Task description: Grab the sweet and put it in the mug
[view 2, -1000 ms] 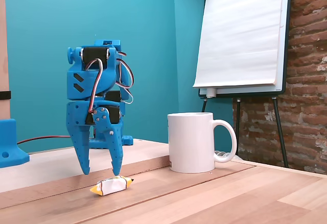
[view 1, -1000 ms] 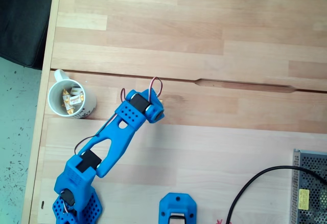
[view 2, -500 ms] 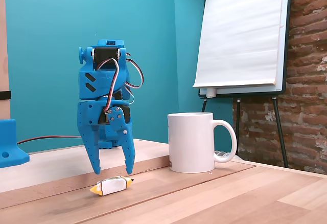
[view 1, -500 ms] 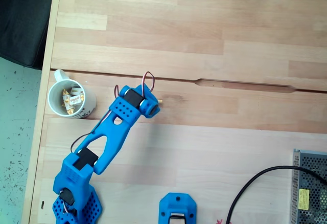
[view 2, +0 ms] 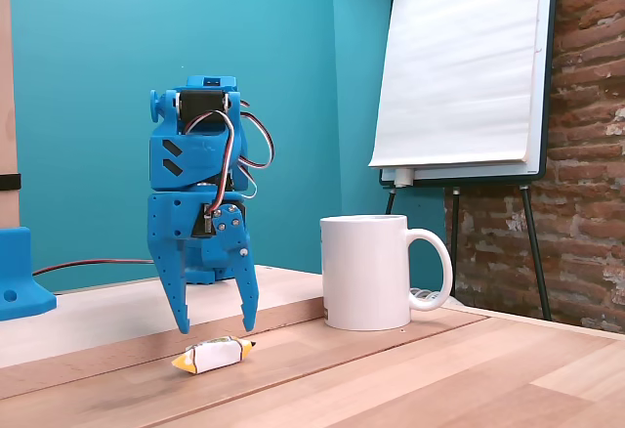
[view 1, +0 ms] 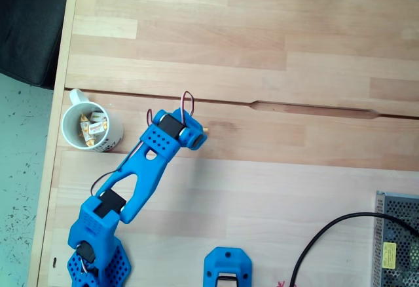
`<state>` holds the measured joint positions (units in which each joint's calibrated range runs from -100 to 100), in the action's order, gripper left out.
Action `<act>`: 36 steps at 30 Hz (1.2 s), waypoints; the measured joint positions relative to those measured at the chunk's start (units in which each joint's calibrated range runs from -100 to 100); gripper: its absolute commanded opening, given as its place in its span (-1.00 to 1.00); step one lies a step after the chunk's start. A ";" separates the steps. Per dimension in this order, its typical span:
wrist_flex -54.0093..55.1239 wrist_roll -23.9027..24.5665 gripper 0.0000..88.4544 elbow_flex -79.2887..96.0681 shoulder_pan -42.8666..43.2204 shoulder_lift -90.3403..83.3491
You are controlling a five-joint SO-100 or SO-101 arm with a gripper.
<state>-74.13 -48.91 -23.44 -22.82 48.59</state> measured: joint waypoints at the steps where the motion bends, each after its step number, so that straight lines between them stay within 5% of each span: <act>1: 0.00 -0.20 -0.46 0.00 0.00 0.00; 36: 0.00 -2.64 -0.46 -1.17 -2.88 6.81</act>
<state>-74.13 -51.55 -24.61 -25.70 55.40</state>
